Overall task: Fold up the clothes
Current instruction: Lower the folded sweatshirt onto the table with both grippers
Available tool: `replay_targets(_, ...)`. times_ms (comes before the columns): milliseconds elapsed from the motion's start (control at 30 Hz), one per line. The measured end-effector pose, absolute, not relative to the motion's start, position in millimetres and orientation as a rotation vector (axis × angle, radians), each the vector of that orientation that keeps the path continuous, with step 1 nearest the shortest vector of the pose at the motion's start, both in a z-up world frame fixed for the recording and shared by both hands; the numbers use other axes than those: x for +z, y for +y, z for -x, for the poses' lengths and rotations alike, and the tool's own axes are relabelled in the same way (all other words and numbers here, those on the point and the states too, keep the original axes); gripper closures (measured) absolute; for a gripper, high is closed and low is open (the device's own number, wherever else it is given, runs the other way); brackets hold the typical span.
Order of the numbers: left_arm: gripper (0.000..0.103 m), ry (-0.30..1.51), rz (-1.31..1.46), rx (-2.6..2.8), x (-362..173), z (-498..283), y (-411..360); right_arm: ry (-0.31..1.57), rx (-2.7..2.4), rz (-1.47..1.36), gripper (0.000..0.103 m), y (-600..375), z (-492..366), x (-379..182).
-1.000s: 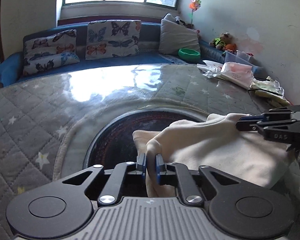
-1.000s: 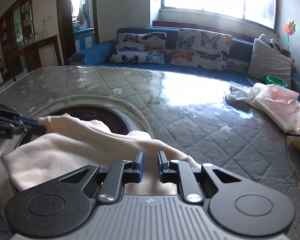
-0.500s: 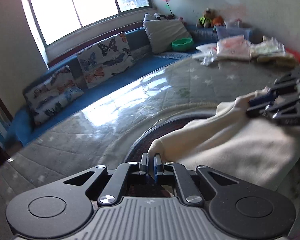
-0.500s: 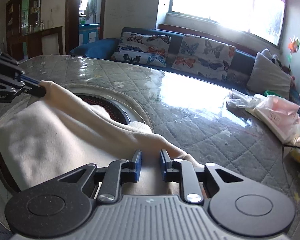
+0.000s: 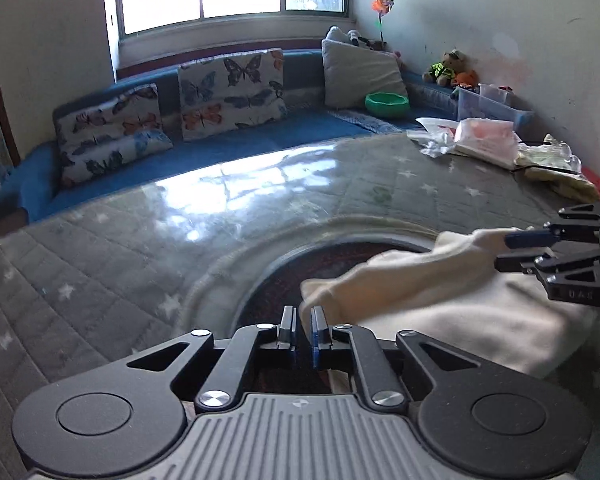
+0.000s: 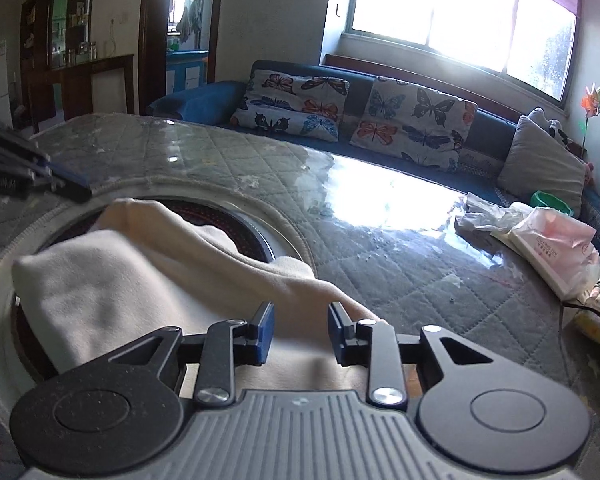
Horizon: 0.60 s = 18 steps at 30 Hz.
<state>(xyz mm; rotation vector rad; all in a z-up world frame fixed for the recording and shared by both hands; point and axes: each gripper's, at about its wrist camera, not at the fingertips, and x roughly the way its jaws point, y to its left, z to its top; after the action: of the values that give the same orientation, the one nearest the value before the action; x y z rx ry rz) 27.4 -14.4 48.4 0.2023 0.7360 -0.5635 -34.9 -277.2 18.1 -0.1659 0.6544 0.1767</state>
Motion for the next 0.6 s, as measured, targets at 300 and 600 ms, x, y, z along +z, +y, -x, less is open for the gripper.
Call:
replay_targets(300,0.092,0.815,-0.089,-0.575,27,-21,-12,0.667,0.282,0.125,0.070,-261,66,26)
replay_targets(600,0.098,0.774,-0.102,-0.585,27,-17,-17,0.686,0.299,0.090,0.069,-256,79,16)
